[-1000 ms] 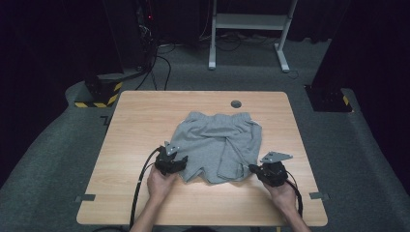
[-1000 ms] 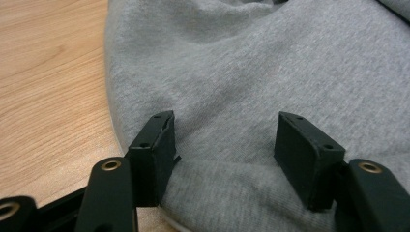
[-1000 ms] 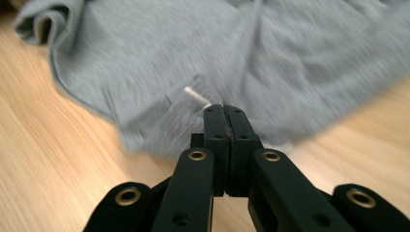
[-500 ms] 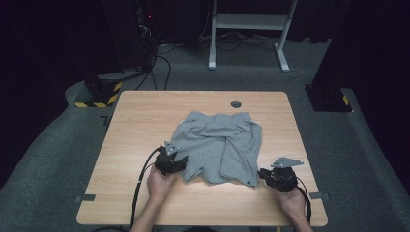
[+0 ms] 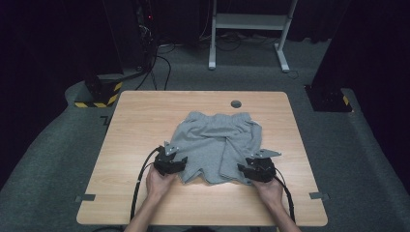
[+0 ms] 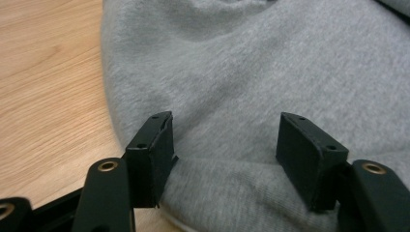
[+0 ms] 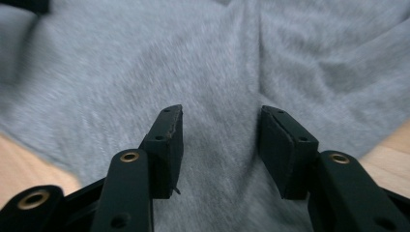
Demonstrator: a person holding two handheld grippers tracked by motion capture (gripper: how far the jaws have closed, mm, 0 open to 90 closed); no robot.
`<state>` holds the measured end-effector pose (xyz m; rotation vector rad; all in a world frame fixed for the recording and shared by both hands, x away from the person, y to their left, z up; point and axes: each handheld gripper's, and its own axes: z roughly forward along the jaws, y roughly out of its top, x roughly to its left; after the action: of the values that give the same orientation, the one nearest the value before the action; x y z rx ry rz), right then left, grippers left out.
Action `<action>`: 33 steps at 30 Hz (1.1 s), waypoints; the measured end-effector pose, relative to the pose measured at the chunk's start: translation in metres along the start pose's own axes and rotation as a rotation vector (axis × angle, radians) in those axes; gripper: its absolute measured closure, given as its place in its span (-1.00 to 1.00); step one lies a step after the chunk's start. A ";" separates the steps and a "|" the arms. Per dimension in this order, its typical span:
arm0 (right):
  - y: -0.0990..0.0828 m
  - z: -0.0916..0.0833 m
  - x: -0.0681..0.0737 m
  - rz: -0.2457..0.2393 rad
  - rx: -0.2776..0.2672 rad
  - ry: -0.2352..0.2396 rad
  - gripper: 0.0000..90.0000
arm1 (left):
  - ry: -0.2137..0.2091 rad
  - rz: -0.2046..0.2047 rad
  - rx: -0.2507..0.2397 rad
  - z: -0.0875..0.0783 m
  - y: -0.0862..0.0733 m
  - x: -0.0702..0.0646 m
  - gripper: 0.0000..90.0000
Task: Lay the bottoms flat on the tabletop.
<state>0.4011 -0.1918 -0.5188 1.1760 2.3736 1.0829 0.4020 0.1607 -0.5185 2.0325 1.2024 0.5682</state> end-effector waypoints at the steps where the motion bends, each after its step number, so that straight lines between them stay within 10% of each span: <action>1: -0.001 0.002 0.001 -0.010 -0.001 -0.008 0.12 | -0.002 0.001 -0.009 -0.005 0.001 0.001 -0.15; 7: -0.002 0.004 0.006 -0.029 -0.014 -0.039 0.06 | -0.081 -0.037 -0.088 -0.044 0.005 -0.002 -0.13; 13: -0.002 0.004 0.006 -0.026 -0.012 -0.052 0.02 | -0.147 0.022 -0.063 -0.070 -0.007 -0.026 -0.15; 18: -0.002 0.004 0.006 -0.022 -0.012 -0.054 0.01 | -0.080 0.075 0.032 -0.070 -0.027 -0.044 -0.18; 23: -0.002 0.004 0.006 -0.020 -0.013 -0.053 0.01 | -0.062 0.034 0.072 -0.064 -0.041 -0.042 -0.12; 33: -0.002 0.004 0.006 -0.020 -0.011 -0.054 0.00 | -0.080 0.036 0.101 -0.056 -0.040 -0.035 0.62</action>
<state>0.3980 -0.1856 -0.5226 1.1598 2.3307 1.0437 0.3249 0.1619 -0.5123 2.1446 1.1705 0.4468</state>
